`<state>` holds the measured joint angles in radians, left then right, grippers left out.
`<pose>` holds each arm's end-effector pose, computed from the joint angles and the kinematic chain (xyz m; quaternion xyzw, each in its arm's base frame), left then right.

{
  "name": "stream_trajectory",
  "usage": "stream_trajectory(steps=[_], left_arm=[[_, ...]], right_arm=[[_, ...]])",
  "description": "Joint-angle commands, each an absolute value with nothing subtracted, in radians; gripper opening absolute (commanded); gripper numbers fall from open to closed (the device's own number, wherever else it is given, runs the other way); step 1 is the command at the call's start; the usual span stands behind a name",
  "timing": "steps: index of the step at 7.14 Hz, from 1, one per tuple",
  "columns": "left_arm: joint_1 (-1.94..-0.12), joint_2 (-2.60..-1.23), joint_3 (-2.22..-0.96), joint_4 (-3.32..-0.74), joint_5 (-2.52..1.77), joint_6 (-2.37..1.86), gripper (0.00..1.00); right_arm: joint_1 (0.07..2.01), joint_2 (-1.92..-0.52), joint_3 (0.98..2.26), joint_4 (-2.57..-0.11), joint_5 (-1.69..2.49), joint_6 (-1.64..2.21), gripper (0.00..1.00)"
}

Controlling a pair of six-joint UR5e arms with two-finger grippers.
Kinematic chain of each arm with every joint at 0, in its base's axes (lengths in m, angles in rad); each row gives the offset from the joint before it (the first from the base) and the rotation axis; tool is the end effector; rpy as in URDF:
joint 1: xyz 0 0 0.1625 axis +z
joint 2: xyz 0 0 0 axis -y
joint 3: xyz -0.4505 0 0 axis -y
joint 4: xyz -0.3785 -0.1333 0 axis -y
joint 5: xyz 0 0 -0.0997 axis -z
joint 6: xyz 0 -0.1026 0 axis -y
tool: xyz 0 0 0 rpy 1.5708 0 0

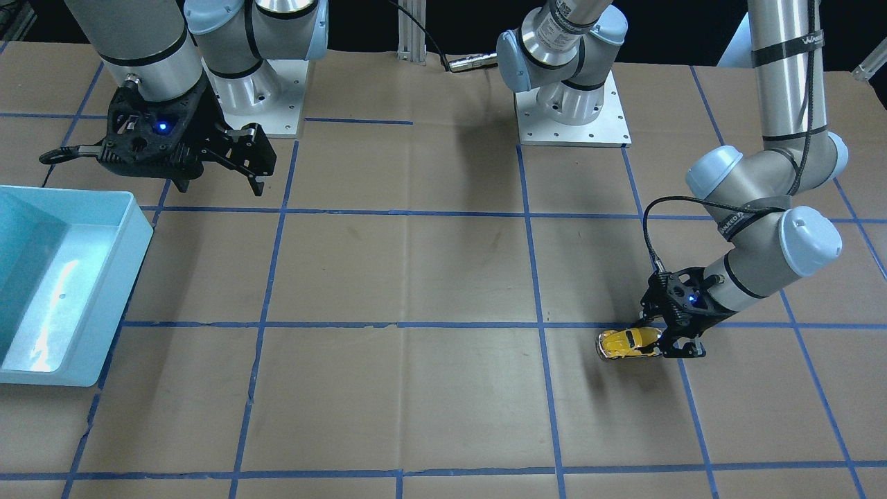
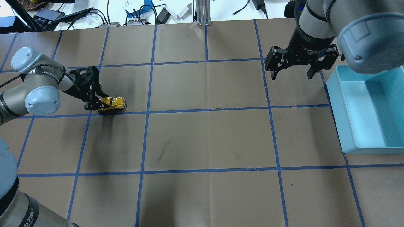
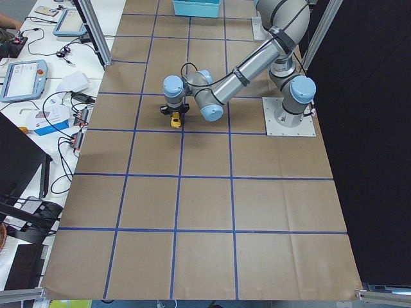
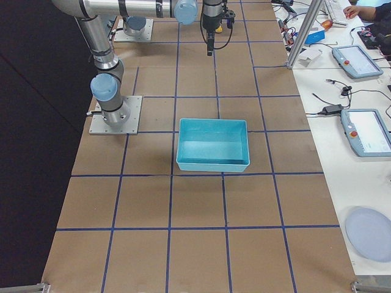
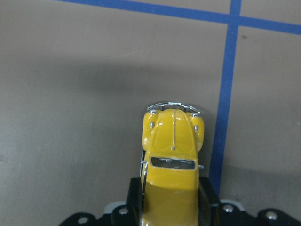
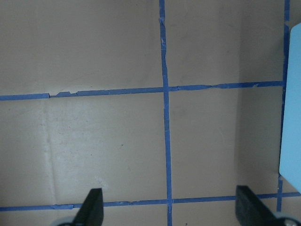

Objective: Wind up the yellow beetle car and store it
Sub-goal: 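Drag the car backward along the table toward the robot with the left gripper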

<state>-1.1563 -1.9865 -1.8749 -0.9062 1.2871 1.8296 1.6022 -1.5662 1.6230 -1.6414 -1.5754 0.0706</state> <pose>0.0775 -0.5784 0.2213 -0.6402 -0.7546 0.1155 0.0859 0.1479 -0.4767 0.4903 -0.0196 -0.9998 0.0070 0.0019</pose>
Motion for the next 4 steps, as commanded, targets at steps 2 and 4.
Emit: stream_trajectory(steps=[2, 4], left_arm=[[-1.127, -1.982, -1.875, -0.930, 1.287, 1.870, 0.25], [-1.123, -1.985, -1.875, -0.930, 1.287, 1.909, 0.25]], right_arm=[[1.601, -1.566, 1.623, -1.641, -1.575, 0.071, 1.00], [1.601, -1.566, 1.623, -1.641, -1.575, 0.071, 1.00]])
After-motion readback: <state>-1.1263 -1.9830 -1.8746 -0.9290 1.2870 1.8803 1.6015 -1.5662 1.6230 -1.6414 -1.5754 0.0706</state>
